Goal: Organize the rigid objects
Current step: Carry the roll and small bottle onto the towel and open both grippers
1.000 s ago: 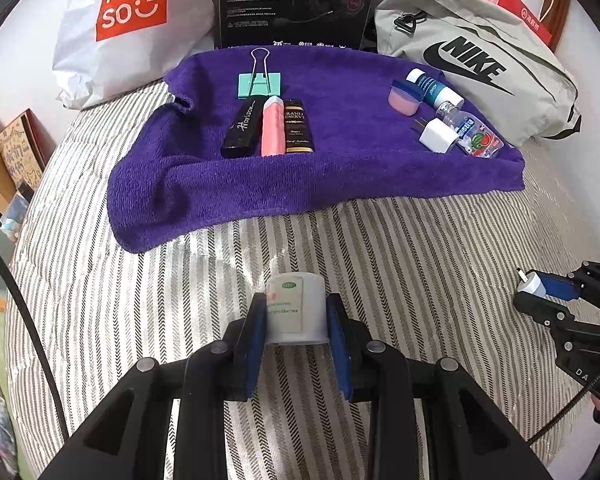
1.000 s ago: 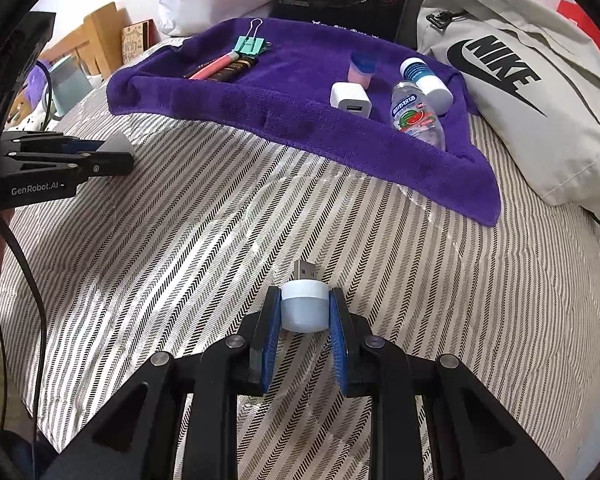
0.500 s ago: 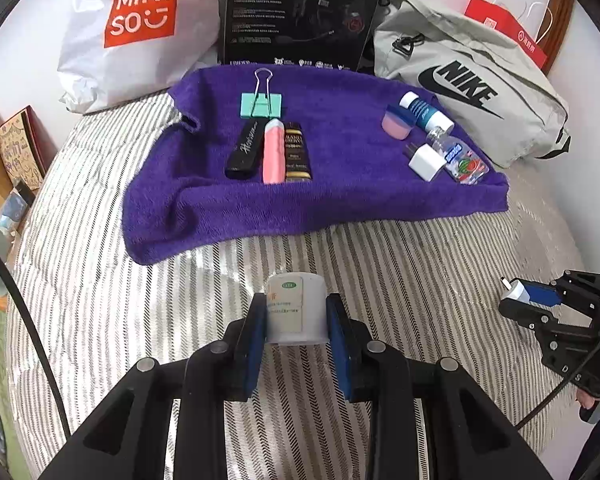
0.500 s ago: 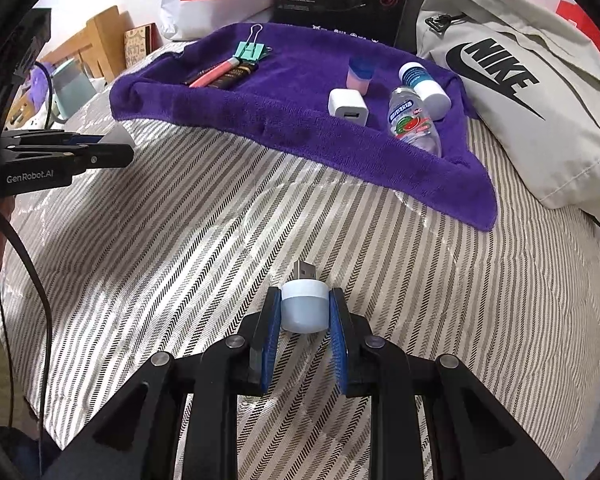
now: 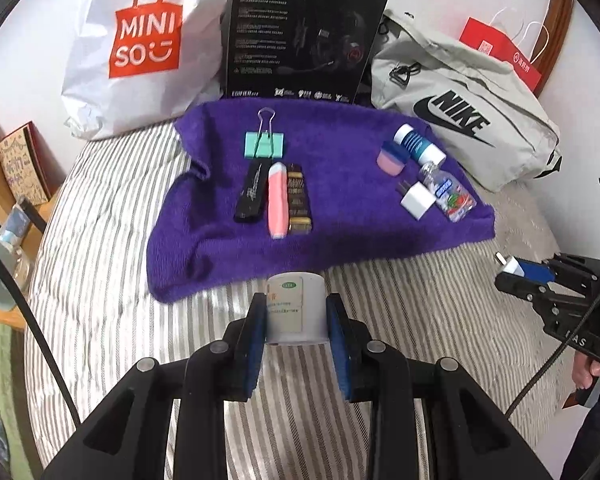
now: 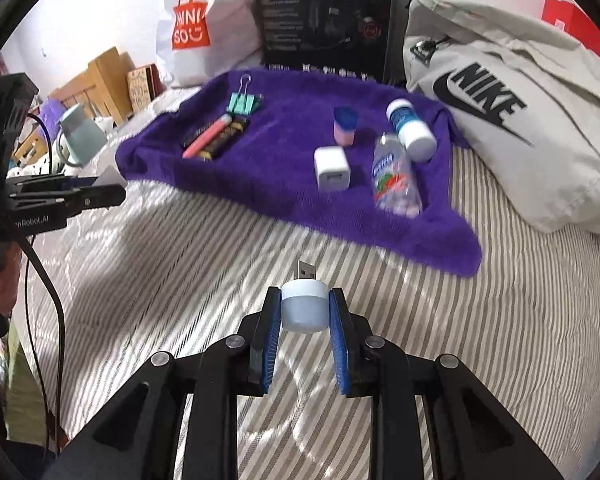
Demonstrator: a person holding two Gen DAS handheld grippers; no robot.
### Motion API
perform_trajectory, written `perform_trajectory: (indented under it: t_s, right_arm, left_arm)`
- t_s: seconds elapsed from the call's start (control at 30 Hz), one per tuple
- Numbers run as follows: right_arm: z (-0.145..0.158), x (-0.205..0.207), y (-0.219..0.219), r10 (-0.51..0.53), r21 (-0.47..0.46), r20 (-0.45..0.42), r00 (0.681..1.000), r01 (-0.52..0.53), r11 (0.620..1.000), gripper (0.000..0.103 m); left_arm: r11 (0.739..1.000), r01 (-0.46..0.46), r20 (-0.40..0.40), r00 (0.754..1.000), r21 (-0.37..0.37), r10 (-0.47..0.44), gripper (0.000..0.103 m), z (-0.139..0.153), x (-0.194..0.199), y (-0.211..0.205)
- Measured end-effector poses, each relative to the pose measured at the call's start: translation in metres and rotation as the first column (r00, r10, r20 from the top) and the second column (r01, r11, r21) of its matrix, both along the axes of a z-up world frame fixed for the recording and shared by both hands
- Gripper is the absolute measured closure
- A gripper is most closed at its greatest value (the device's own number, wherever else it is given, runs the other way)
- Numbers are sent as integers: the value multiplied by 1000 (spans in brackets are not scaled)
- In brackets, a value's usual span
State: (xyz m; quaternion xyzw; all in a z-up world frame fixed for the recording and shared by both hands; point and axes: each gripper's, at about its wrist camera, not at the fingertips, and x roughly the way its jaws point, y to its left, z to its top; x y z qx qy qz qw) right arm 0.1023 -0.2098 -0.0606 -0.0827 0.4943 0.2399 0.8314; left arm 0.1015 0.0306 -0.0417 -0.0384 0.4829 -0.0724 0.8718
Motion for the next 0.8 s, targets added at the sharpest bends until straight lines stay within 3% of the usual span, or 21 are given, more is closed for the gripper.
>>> perform_trajectory:
  t_s: [0.37,0.8]
  right_arm:
    - [12,63,21,12,24,24,1000,-13,1000,80]
    - [-32,104,73,59,9,-72,996,-59,998,80]
  left_arm:
    - [1000,0,7,1000,-4,0,75,6,37,7]
    - [1000,-22,-2,1000,-18,22,75,1,58,29]
